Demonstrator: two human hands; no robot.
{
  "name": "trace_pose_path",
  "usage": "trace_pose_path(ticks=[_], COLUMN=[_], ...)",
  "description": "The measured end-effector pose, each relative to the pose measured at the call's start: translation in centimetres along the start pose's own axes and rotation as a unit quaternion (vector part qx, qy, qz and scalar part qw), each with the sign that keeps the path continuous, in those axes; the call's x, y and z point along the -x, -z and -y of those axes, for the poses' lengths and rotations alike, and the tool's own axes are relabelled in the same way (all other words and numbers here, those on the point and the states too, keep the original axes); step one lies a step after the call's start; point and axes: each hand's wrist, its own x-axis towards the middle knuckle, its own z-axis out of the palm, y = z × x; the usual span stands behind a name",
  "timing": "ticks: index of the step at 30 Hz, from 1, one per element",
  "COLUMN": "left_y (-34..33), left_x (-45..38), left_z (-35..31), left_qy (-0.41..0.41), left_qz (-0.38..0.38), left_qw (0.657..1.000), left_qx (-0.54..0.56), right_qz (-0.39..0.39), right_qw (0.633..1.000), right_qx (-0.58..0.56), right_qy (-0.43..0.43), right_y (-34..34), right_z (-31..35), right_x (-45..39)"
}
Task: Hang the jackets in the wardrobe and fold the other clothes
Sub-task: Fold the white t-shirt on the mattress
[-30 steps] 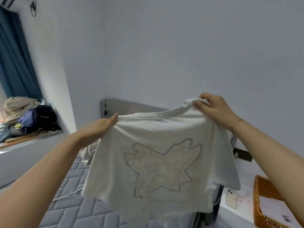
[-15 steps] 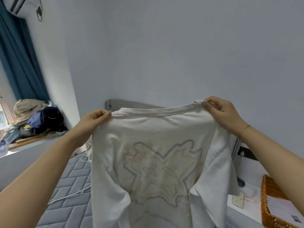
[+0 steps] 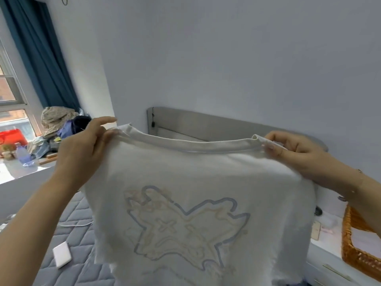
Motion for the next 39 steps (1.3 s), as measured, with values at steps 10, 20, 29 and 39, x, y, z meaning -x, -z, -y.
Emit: trace_pose_path(ticks=[10,20,29,39], left_y=[-1.3,-24.3,-55.1,-82.5], left_x=[-0.3,7.1,22.4,30.9], left_z=[5.6,10.3,13.9,14.0], left_qy=[0.065,0.231,0.390,0.497], left_qz=[0.104,0.371,0.451,0.401], left_qw=[0.992,0.897,0.803,0.767], left_qx=[0.033,0.075,0.018,-0.067], right_qz=[0.011,0.071,0.096,0.143], right_qw=[0.992,0.969,0.925,0.888], right_qx=[-0.103,-0.033,-0.081,-0.115], right_qy=[-0.072,-0.234,-0.359,-0.422], right_y=[-5.8,-13.4,-19.6,-20.7], right_z=[-3.9,-26.1,-60.1,-86.9], right_x=[-2.4,-5.2,-7.3,-10.8])
